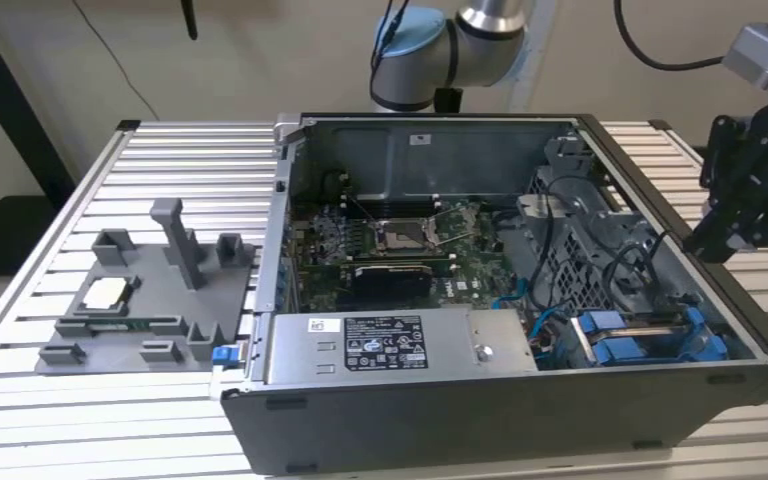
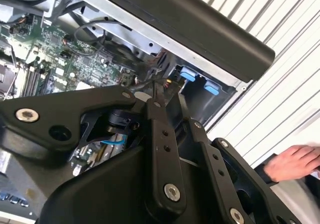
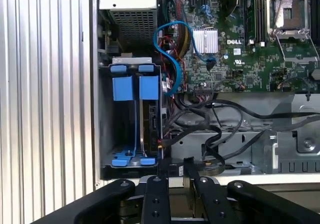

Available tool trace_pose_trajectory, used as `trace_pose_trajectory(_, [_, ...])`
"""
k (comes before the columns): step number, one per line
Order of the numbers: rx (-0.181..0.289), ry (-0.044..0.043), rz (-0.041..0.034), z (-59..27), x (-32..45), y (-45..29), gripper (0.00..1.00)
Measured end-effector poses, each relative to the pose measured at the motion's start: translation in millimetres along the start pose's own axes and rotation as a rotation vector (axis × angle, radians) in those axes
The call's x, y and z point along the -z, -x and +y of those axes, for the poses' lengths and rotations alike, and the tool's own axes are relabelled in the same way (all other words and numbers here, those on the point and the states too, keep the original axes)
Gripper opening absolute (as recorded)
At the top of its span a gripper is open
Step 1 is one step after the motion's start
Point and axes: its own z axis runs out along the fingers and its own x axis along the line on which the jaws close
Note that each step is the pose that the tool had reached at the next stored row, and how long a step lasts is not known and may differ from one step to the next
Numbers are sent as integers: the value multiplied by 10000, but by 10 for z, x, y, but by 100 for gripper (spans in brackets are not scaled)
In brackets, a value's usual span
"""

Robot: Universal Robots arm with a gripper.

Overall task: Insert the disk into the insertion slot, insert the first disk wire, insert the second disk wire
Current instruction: 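Insert the second disk wire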

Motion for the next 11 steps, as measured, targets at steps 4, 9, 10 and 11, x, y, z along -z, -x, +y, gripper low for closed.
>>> trace_pose_trajectory(4, [0,0,5,2,-2,58,27])
trace_pose_trajectory(9, [0,0,6,2,-2,66,27])
trace_pose_trajectory(10, [0,0,5,2,-2,66,27])
trace_pose_trajectory(11, [0,0,5,0,-2,69,27])
